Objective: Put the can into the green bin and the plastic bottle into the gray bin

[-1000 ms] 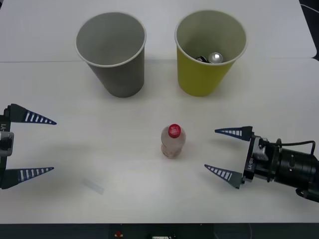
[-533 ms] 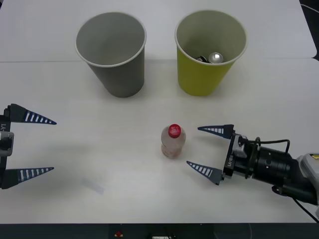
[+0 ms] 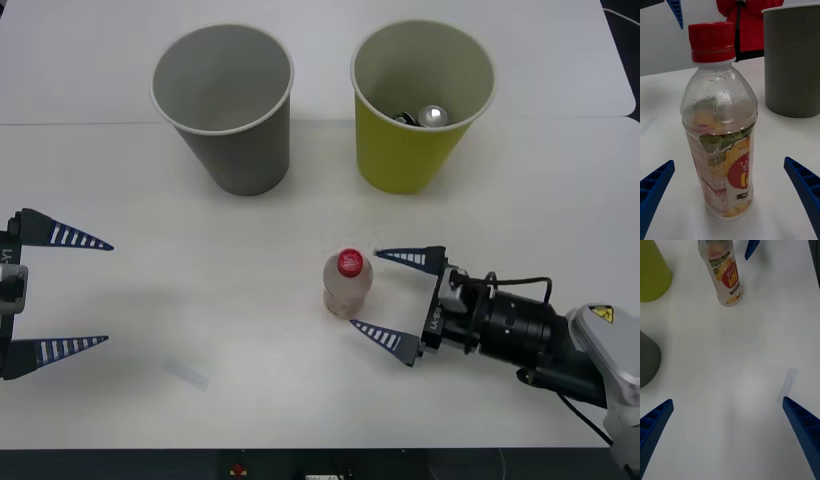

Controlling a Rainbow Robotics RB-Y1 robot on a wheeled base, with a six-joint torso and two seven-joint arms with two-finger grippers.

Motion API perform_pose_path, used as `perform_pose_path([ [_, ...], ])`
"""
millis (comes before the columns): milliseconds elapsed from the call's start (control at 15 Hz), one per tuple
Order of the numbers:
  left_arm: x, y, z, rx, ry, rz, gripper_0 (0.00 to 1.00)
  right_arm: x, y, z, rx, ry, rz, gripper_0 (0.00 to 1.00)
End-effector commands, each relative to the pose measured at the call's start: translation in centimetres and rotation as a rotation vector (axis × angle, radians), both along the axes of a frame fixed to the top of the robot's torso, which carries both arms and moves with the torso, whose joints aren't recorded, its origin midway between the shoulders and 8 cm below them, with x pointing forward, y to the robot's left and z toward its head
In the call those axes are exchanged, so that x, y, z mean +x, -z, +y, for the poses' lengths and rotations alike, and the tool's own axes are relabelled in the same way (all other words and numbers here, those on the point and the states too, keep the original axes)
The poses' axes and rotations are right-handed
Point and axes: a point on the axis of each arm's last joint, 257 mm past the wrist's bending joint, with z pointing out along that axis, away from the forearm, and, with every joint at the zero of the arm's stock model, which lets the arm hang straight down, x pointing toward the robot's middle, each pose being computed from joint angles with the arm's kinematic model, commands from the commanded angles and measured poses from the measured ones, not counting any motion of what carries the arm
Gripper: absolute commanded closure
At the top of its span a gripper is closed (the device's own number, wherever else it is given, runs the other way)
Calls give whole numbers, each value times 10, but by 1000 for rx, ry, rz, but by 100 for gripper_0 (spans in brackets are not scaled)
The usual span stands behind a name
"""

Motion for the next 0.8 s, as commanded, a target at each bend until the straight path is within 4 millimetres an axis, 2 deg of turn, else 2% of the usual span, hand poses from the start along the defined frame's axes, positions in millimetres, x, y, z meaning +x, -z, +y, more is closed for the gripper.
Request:
perform_pose_path([
  [67, 0, 0, 0, 0, 0, 0, 0, 3, 2, 19, 6, 8, -2, 0],
  [400, 0, 0, 0, 0, 0, 0, 0, 9, -6, 40, 28, 6, -20, 0],
  [733, 0, 0, 0, 0, 0, 0, 0, 12, -10, 51, 36, 11, -33, 0],
  [800, 0, 0, 0, 0, 0, 0, 0, 12, -12, 55, 40, 8, -37, 11],
])
